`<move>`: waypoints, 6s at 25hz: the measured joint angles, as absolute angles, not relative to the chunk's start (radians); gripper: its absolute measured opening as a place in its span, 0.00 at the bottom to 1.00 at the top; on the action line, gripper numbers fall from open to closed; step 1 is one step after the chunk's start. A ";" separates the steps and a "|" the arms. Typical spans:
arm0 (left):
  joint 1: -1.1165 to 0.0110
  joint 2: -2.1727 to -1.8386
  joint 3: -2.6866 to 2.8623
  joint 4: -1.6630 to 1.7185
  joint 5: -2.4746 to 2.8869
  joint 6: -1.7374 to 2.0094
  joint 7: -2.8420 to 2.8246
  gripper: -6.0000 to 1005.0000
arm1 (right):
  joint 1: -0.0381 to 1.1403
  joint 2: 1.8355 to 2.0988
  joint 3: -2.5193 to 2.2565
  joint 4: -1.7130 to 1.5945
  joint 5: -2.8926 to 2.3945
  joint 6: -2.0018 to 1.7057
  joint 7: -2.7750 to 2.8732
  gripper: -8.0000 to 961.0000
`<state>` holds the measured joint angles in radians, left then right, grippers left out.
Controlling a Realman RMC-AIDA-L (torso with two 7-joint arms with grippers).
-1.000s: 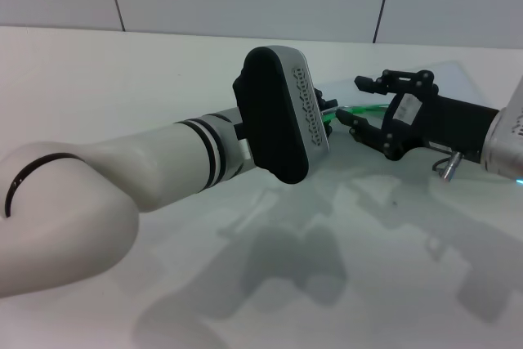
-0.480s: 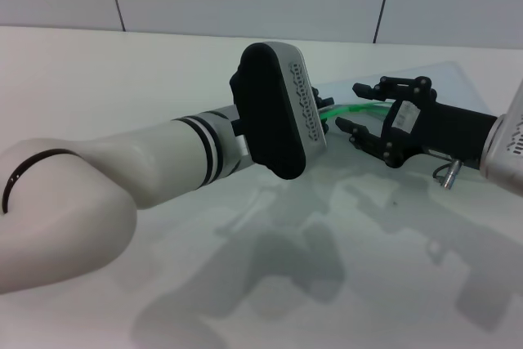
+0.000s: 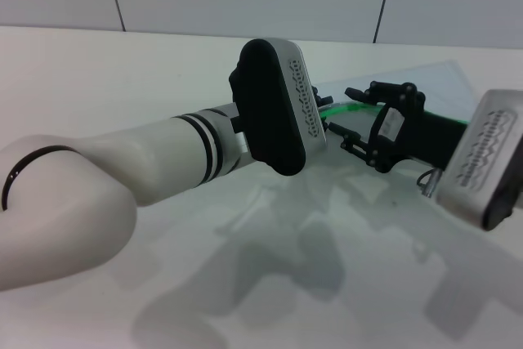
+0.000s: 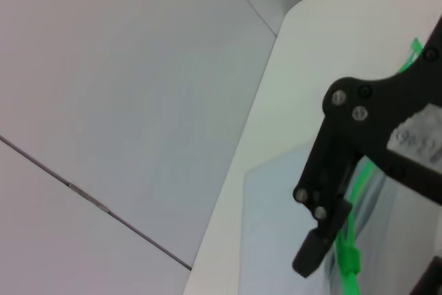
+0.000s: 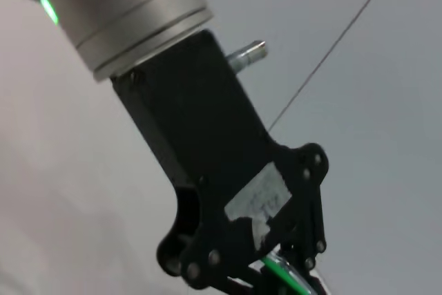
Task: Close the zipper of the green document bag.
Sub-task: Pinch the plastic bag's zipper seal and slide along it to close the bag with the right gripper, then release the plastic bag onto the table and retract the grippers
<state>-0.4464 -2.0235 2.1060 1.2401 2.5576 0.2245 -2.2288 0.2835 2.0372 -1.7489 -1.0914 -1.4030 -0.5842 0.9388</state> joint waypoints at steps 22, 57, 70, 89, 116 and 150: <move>-0.452 -2.025 2.096 1.238 2.551 0.256 -2.236 0.07 | 0.245 2.038 -1.837 -1.155 -1.400 -0.467 0.929 0.41; -0.457 -2.025 2.094 1.240 2.551 0.259 -2.236 0.08 | 0.258 2.034 -1.832 -1.144 -1.387 -0.448 0.934 0.20; -0.457 -2.025 2.094 1.236 2.551 0.259 -2.234 0.08 | 0.267 2.034 -1.829 -1.131 -1.385 -0.448 0.937 0.11; -0.443 -2.025 2.070 1.240 2.558 0.257 -2.231 0.09 | 0.268 2.035 -1.802 -1.104 -1.375 -0.448 0.939 0.09; -0.188 -2.019 1.979 1.464 2.560 0.259 -2.149 0.10 | 0.315 2.029 -1.514 -0.870 -1.382 -0.436 0.908 0.12; -0.178 -2.028 1.970 1.321 2.243 -0.250 -2.248 0.47 | 0.155 2.049 -1.657 -1.061 -0.542 -0.544 0.584 0.61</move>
